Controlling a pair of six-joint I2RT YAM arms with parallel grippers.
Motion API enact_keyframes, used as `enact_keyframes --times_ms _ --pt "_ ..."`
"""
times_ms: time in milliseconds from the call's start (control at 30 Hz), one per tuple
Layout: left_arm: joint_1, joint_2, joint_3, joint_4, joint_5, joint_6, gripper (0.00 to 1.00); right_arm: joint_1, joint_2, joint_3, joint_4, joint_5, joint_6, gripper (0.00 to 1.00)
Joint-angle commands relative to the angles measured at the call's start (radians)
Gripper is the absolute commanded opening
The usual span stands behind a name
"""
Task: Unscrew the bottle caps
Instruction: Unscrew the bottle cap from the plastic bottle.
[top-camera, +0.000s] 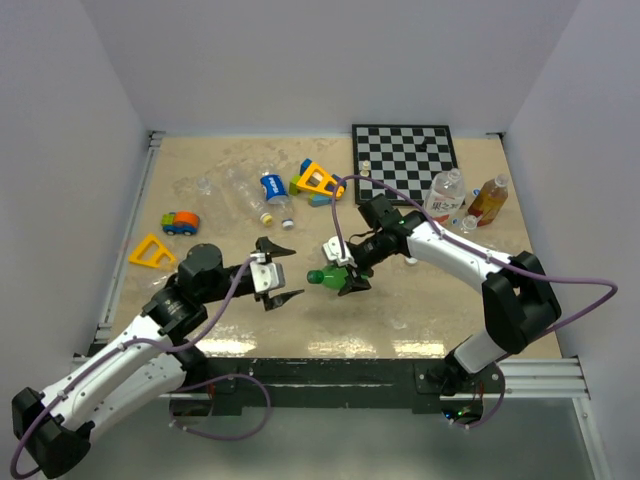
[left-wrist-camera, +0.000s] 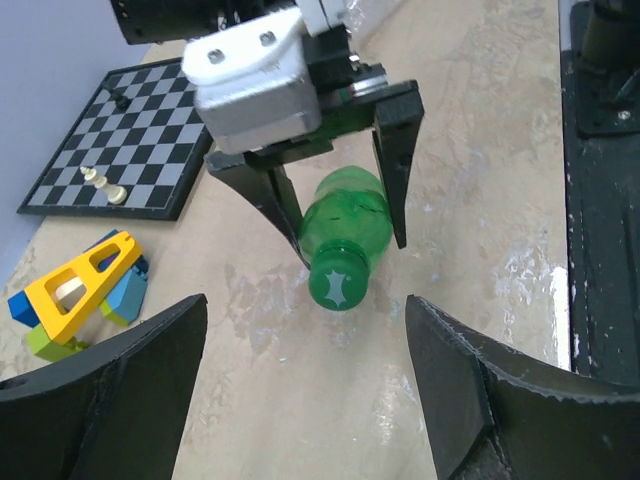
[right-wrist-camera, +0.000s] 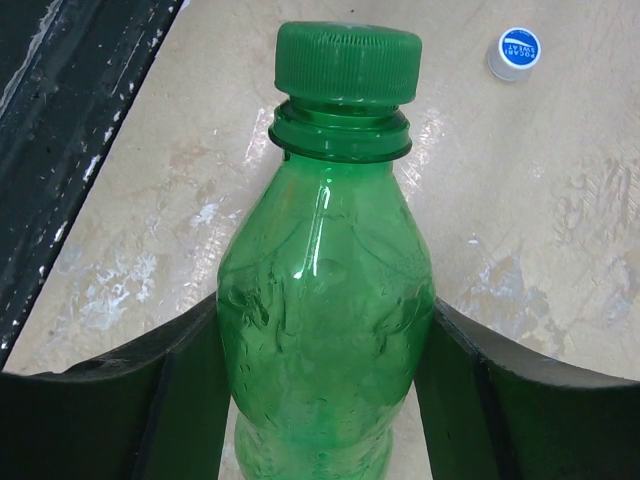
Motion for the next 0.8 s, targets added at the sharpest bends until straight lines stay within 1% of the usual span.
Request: enact_keyframes --times_ms 0,133,300,567,767 --pt "-0.006 -0.012 -0.033 0.116 0.074 0.127 0.84 -0.007 -0.031 0.03 -0.01 0.002 -0.02 0.0" --pt "-0.011 0.003 -0.05 0.132 0.095 0.182 0.83 -0.007 -0.026 0.028 -0.011 0.0 -0.026 0.0" --pt "-0.021 0.042 -0.036 0.138 0.113 0.225 0.81 -0.007 -0.026 0.027 -0.011 0.0 -0.027 0.0" --pt "-0.024 0.098 -0.015 0.159 0.138 0.228 0.77 -0.007 -0.014 0.027 -0.013 -0.003 -0.032 0.0" --pt "-0.026 0.157 -0.001 0.175 0.175 0.207 0.69 -0.007 -0.012 0.027 -0.013 -0.003 -0.032 0.0"
